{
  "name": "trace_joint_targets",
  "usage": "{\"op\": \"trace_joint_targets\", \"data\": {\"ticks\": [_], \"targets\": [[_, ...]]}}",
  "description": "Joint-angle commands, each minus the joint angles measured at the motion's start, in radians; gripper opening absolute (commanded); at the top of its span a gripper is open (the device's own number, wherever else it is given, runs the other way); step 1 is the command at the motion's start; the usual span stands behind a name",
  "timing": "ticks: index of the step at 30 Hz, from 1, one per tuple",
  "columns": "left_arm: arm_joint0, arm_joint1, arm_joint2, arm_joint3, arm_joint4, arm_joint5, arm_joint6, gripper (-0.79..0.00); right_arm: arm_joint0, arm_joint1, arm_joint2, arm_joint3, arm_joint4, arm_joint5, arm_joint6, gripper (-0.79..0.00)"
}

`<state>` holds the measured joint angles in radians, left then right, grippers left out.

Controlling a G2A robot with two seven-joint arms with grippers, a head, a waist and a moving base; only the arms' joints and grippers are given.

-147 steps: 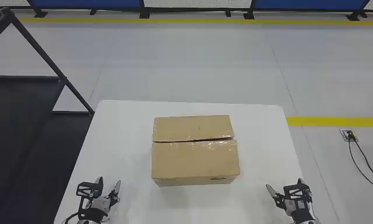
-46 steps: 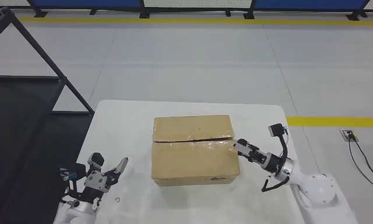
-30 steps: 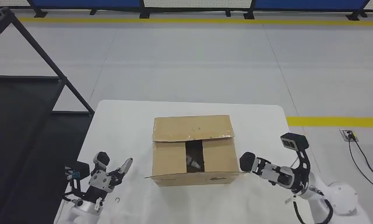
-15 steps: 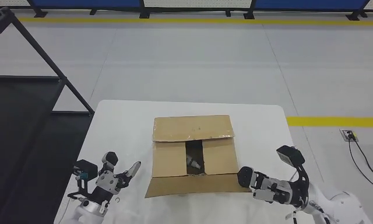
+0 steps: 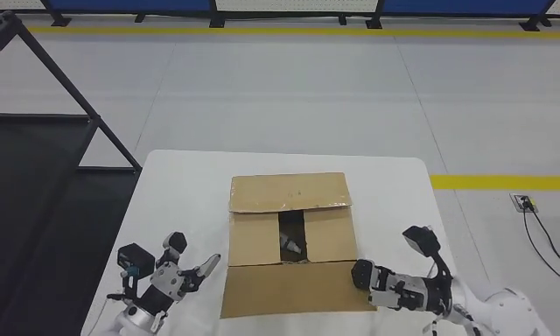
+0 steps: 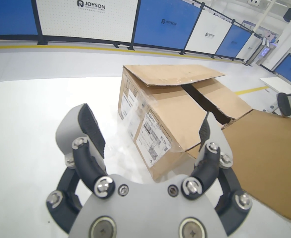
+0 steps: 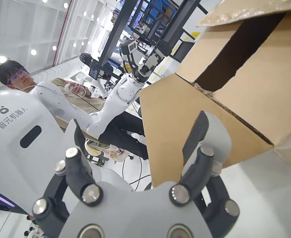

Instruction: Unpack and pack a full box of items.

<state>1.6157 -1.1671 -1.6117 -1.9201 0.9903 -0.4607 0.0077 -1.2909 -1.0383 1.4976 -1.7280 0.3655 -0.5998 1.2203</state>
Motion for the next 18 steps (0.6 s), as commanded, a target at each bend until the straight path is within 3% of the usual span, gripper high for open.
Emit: {"op": "trace_joint_targets", "data": {"ticks": [1,9,18], "targets": [[0.0,0.002,0.003,0.003,0.009,-0.034,-0.015,0.0,-0.001,0.006,-0.018,-0.001,-0.016,0.001,0.001,0.0],[-0.011,0.012,0.026,0.017,0.068,-0.117,-0.098,0.0,0.018,0.025,-0.069,0.041,-0.074,0.0,0.0,0.0],[-0.029,0.014,0.052,0.041,0.124,-0.084,-0.127,0.0,0.056,0.027,-0.094,0.071,-0.033,0.019,-0.038,0.0]]}}
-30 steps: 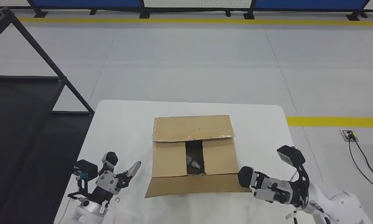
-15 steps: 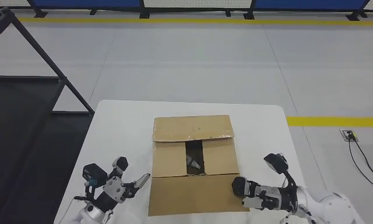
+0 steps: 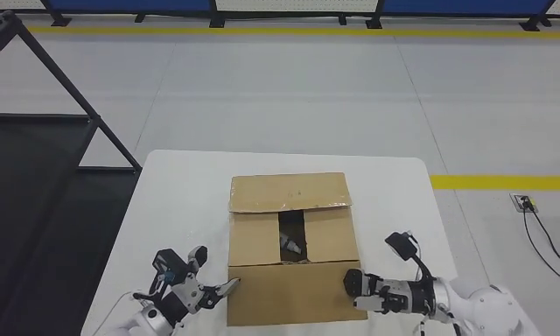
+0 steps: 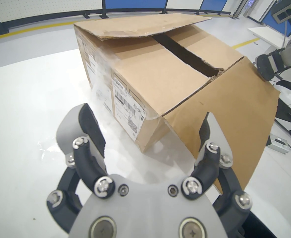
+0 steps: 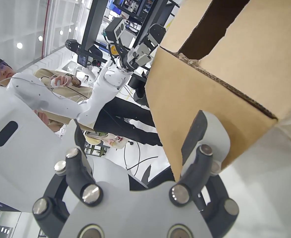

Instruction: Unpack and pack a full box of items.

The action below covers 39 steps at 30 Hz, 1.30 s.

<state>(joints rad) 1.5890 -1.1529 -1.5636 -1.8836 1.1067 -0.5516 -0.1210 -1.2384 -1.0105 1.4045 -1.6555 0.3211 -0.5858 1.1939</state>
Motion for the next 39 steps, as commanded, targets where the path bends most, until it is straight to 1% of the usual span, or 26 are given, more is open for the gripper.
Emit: {"op": "trace_joint_targets", "data": {"ticks": [1,4,5,6,15,16,18,19,23,27,29,39], "targets": [[-0.004,0.0,0.007,0.009,0.015,0.01,0.002,0.0,0.007,-0.001,0.004,0.0,0.025,0.012,-0.035,0.0],[-0.009,0.0,0.012,0.018,0.023,0.019,0.009,0.0,0.013,-0.003,0.01,-0.009,0.057,0.047,-0.103,0.0],[-0.01,0.001,0.013,0.021,0.026,0.023,0.011,0.0,0.013,-0.003,0.018,-0.009,0.06,0.068,-0.14,0.0],[-0.01,0.001,0.013,0.022,0.026,0.027,0.012,0.0,0.013,-0.003,0.021,-0.016,0.05,0.08,-0.153,0.0],[-0.004,0.002,0.015,0.029,0.016,0.044,0.033,0.0,0.013,-0.003,0.021,-0.016,0.05,0.08,-0.153,0.0],[-0.004,0.002,0.015,0.028,0.015,0.044,0.033,0.0,0.01,-0.004,0.016,-0.025,0.057,0.091,-0.167,0.0],[-0.004,0.003,0.016,0.025,0.013,0.043,0.033,0.0,0.02,-0.007,0.002,-0.031,0.103,0.143,-0.184,0.0],[-0.004,0.003,0.017,0.022,0.015,0.042,0.033,0.0,0.034,-0.008,-0.002,-0.024,0.096,0.168,-0.197,0.0],[-0.004,0.003,0.017,0.02,0.017,0.043,0.034,0.0,0.092,-0.018,-0.039,0.009,0.145,0.309,-0.282,0.0],[-0.004,0.003,0.017,0.02,0.017,0.043,0.034,0.0,0.16,-0.025,-0.068,0.063,0.158,0.467,-0.344,0.0],[-0.004,0.003,0.017,0.02,0.017,0.043,0.034,0.0,0.185,-0.026,-0.079,0.078,0.118,0.528,-0.382,0.0],[-0.004,0.003,0.017,0.02,0.017,0.043,0.034,0.0,0.184,-0.028,-0.088,0.065,0.114,0.541,-0.402,0.0]]}}
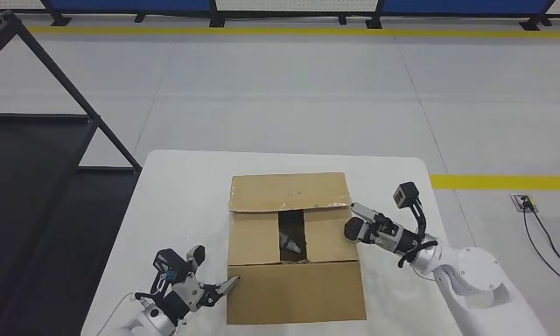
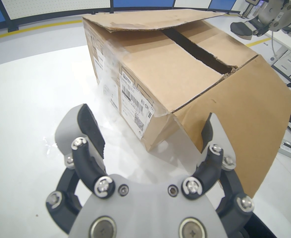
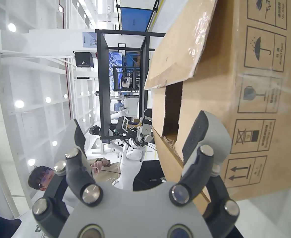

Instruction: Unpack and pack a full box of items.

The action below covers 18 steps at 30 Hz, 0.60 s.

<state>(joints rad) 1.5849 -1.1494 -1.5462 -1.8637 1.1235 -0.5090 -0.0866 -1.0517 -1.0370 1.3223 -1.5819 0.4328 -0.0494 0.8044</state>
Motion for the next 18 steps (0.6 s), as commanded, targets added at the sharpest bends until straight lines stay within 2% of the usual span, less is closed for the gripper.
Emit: {"op": "trace_joint_targets", "data": {"ticks": [1,7,18], "targets": [[0.0,0.0,0.0,0.0,0.0,0.0,0.0,0.0,-0.001,-0.004,-0.015,-0.014,0.006,0.018,-0.029,0.0],[0.0,0.0,0.0,0.0,0.0,0.0,0.0,0.0,0.066,-0.023,-0.077,0.022,0.006,0.088,-0.129,0.0],[0.0,0.0,0.0,0.0,0.0,0.0,0.0,0.0,0.176,-0.059,-0.144,0.099,0.041,0.095,-0.276,0.0]]}}
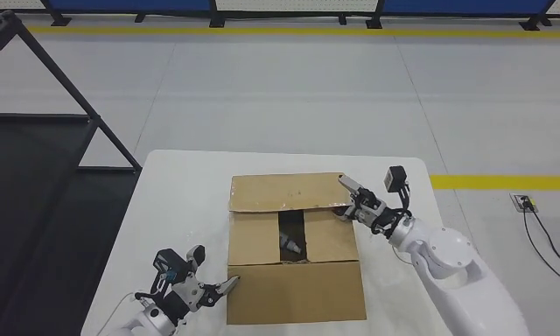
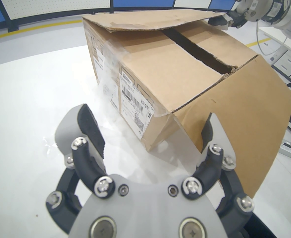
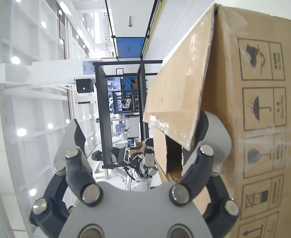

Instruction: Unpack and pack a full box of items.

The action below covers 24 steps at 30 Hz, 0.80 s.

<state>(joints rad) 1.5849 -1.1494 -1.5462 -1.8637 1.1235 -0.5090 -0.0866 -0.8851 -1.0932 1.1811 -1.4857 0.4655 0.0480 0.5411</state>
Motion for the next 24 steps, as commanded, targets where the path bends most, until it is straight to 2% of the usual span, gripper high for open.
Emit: {"op": "trace_joint_targets", "data": {"ticks": [1,13,21,24], "targets": [[0.0,0.0,0.0,0.0,0.0,0.0,0.0,0.0,0.017,-0.006,-0.007,0.007,0.017,-0.002,-0.023,0.0],[0.0,0.0,0.0,0.0,0.0,0.0,0.0,0.0,0.106,-0.045,-0.037,0.058,0.086,-0.037,-0.159,0.0],[0.0,0.0,0.0,0.0,0.0,0.0,0.0,0.0,0.176,-0.078,-0.083,0.13,0.075,-0.065,-0.286,0.0],[0.0,0.0,0.0,0.0,0.0,0.0,0.0,0.0,0.203,-0.088,-0.105,0.161,0.065,-0.067,-0.295,0.0]]}}
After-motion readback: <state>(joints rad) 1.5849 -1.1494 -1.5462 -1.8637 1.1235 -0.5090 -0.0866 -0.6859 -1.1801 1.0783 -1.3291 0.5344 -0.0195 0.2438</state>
